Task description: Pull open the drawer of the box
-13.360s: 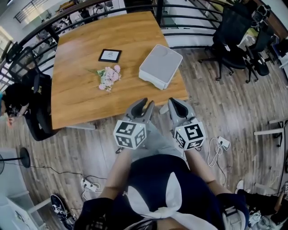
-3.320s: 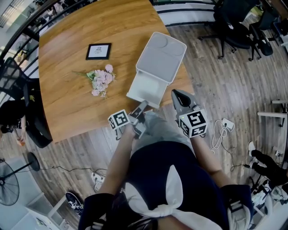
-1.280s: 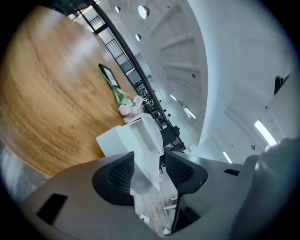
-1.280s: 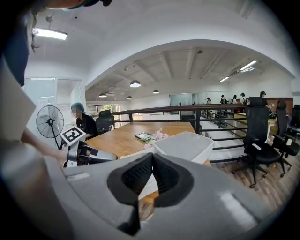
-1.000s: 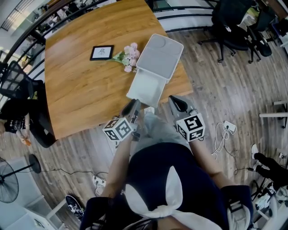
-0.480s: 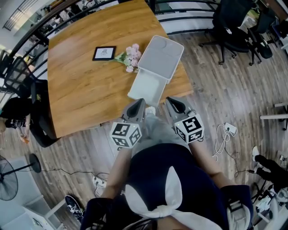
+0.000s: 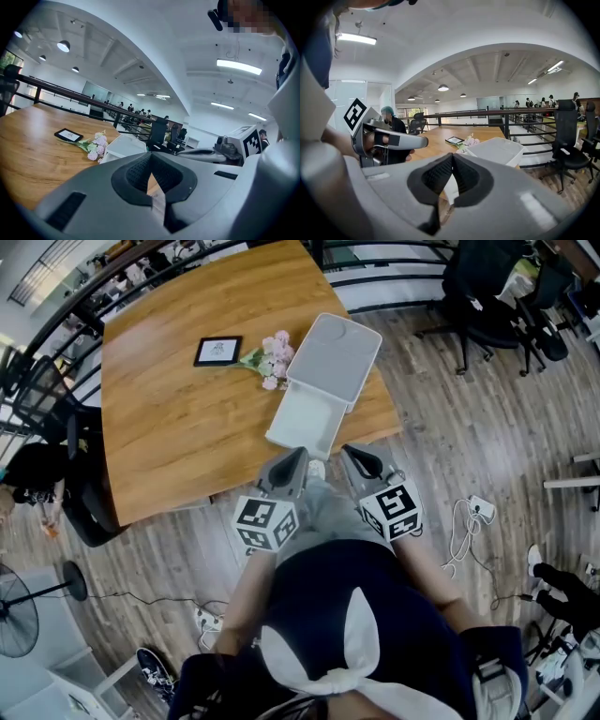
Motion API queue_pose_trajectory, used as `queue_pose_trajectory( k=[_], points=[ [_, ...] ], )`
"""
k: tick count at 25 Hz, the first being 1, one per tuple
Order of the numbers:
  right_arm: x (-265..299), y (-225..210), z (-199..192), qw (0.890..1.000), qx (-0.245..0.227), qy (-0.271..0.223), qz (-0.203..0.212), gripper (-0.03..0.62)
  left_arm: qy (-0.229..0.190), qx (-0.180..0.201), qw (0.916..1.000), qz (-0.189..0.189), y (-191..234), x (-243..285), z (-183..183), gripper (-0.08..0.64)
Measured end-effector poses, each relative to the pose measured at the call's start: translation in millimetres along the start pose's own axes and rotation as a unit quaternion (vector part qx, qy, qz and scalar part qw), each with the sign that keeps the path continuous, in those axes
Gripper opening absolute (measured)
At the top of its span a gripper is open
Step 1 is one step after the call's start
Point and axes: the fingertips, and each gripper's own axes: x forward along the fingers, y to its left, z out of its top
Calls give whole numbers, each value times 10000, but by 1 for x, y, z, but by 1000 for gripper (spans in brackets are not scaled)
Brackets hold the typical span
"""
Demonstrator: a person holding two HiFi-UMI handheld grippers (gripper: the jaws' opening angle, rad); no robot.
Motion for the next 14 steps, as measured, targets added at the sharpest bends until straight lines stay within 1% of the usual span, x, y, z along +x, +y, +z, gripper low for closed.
queue_pose_trajectory(
  k=[6, 14],
  points=[
    [-6, 3, 2, 10000, -26, -66, 25, -3, 12, 53, 10000, -71, -9, 0, 0, 15],
    [-16, 11, 3, 9999, -54, -95, 83, -3, 163, 205, 9995, -162, -22, -8, -7, 15]
  ],
)
